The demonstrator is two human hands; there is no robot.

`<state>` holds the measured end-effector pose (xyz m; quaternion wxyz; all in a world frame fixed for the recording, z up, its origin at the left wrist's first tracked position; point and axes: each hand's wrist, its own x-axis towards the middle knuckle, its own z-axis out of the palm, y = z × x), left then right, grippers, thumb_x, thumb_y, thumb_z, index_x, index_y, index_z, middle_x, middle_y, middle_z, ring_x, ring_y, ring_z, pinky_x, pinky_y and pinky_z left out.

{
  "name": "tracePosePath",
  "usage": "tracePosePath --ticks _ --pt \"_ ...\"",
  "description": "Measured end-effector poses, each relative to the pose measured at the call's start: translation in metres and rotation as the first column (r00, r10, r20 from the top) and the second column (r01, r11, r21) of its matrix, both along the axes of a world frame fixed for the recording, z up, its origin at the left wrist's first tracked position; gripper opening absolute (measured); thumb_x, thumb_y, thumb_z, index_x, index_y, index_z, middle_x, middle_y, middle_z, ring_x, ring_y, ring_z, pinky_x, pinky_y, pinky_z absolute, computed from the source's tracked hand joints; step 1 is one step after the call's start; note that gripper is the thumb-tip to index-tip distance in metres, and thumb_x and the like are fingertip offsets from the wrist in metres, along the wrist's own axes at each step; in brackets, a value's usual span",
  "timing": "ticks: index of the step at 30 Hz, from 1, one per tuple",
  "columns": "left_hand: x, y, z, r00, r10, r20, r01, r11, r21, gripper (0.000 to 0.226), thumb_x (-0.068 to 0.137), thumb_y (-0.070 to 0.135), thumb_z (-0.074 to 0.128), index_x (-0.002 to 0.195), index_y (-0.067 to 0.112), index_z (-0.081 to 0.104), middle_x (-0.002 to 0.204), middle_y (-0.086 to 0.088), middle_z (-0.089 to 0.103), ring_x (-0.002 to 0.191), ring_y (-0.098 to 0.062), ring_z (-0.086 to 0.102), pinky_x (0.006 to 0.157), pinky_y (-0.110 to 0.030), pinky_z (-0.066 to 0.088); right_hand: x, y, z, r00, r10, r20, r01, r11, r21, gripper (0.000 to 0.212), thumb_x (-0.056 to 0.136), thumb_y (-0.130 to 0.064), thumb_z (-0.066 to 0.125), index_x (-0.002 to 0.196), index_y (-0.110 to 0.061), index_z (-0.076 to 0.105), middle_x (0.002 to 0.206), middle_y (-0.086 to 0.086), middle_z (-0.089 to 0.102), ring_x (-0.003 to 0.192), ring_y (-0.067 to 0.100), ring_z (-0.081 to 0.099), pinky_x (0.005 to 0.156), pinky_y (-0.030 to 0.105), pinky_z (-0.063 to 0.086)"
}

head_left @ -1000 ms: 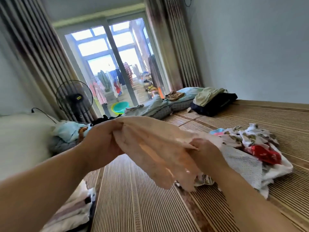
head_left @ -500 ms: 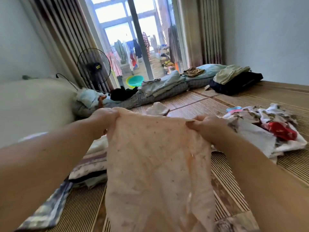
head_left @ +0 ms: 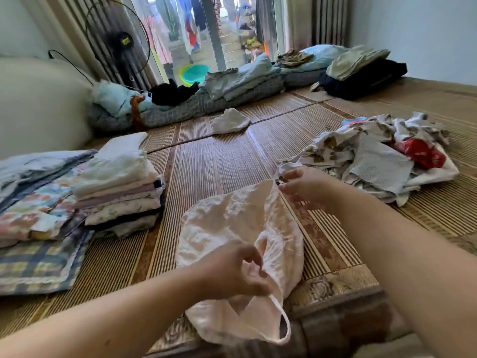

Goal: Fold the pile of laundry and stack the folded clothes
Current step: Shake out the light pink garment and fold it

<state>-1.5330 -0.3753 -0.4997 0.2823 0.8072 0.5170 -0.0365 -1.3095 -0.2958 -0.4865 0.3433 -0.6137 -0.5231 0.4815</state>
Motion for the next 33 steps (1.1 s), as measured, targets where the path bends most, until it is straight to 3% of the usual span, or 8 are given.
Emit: tracePosePath --ticks 6,9,11,14,17,19,28,33 --pt "0.000 -0.035 -0.033 0.841 -0.317 -0.439 0.416 0.897 0.150 0.106 0.061 0.083 0.058 0.145 0.039 0.011 0.152 0.000 0.019 0.138 -0.026 0.019 0.114 -0.047 0.021 -0.016 -0.043 0.010 0.877 0.354 0.326 -0.296 0.931 -0.215 0.014 0.091 -0.020 0.063 0.097 -0.008 0.068 0.082 0.004 0.070 0.068 0.015 0.068 0.055 0.026 0.048" --pt "-0.003 -0.035 -0.032 0.918 -0.208 -0.339 0.317 0.897 0.307 0.052 0.081 0.060 0.051 0.126 0.035 0.045 0.127 0.001 0.050 0.119 -0.025 0.049 0.096 -0.039 0.042 -0.031 -0.071 0.004 0.671 0.596 0.441 -0.355 0.781 -0.513 0.023 0.092 -0.019 0.061 0.108 -0.003 0.066 0.086 0.004 0.071 0.072 0.016 0.067 0.059 0.026 0.049" --pt "-0.008 -0.030 -0.025 1.000 -0.005 -0.031 0.012 0.974 0.228 0.024 0.086 0.047 0.050 0.091 0.025 0.057 0.094 0.003 0.060 0.091 -0.021 0.059 0.074 -0.034 0.046 -0.037 -0.090 -0.002 0.590 0.688 0.423 -0.372 0.697 -0.613 0.023 0.089 -0.017 0.062 0.110 -0.007 0.066 0.090 0.005 0.070 0.075 0.016 0.066 0.064 0.026 0.050" --pt "-0.015 -0.026 -0.002 0.850 0.348 0.395 -0.329 0.937 -0.117 0.029 0.079 0.045 0.057 0.084 0.018 0.067 0.087 -0.004 0.070 0.082 -0.022 0.064 0.075 -0.038 0.049 -0.039 -0.113 -0.007 0.740 0.594 0.315 -0.402 0.767 -0.501 0.022 0.085 -0.019 0.065 0.107 -0.018 0.065 0.098 0.006 0.072 0.072 0.011 0.066 0.065 0.025 0.051" --pt "-0.022 -0.028 0.027 0.689 0.482 0.541 -0.348 0.875 -0.337 0.023 0.087 0.034 0.061 0.097 0.015 0.069 0.100 -0.013 0.072 0.095 -0.031 0.069 0.093 -0.049 0.052 -0.048 -0.130 0.000 0.915 0.378 -0.141 -0.404 0.856 -0.322 0.029 0.085 -0.034 0.070 0.111 -0.028 0.058 0.110 0.007 0.070 0.093 0.017 0.067 0.072 0.032 0.054" --pt "-0.022 -0.030 0.052 0.635 0.482 0.604 -0.308 0.875 -0.374 0.021 0.094 0.025 0.057 0.102 0.009 0.067 0.105 -0.019 0.070 0.099 -0.036 0.067 0.094 -0.053 0.050 -0.060 -0.132 0.010 0.939 0.249 -0.237 -0.302 0.927 -0.221 0.042 0.076 -0.054 0.071 0.107 -0.028 0.062 0.108 0.004 0.070 0.098 0.023 0.067 0.076 0.040 0.054" --pt "-0.065 -0.028 0.174 0.446 0.424 0.788 -0.403 0.881 -0.246 0.021 0.096 0.022 0.054 0.079 0.012 0.061 0.072 -0.005 0.063 0.060 -0.015 0.060 0.060 -0.027 0.043 -0.082 -0.121 0.118 0.996 -0.055 -0.071 0.065 0.985 0.158 0.010 0.092 -0.014 0.059 0.086 -0.008 0.064 0.077 0.007 0.072 0.074 0.019 0.070 0.075 0.035 0.050" --pt "-0.093 -0.029 0.221 0.408 0.364 0.838 -0.397 0.897 -0.196 0.020 0.097 0.018 0.049 0.087 0.012 0.065 0.077 -0.002 0.068 0.061 -0.012 0.064 0.058 -0.024 0.040 -0.091 -0.129 0.163 0.965 -0.143 0.220 0.077 0.956 0.282 0.010 0.088 -0.016 0.062 0.083 -0.008 0.065 0.085 0.010 0.071 0.078 0.020 0.068 0.047 0.018 0.040"
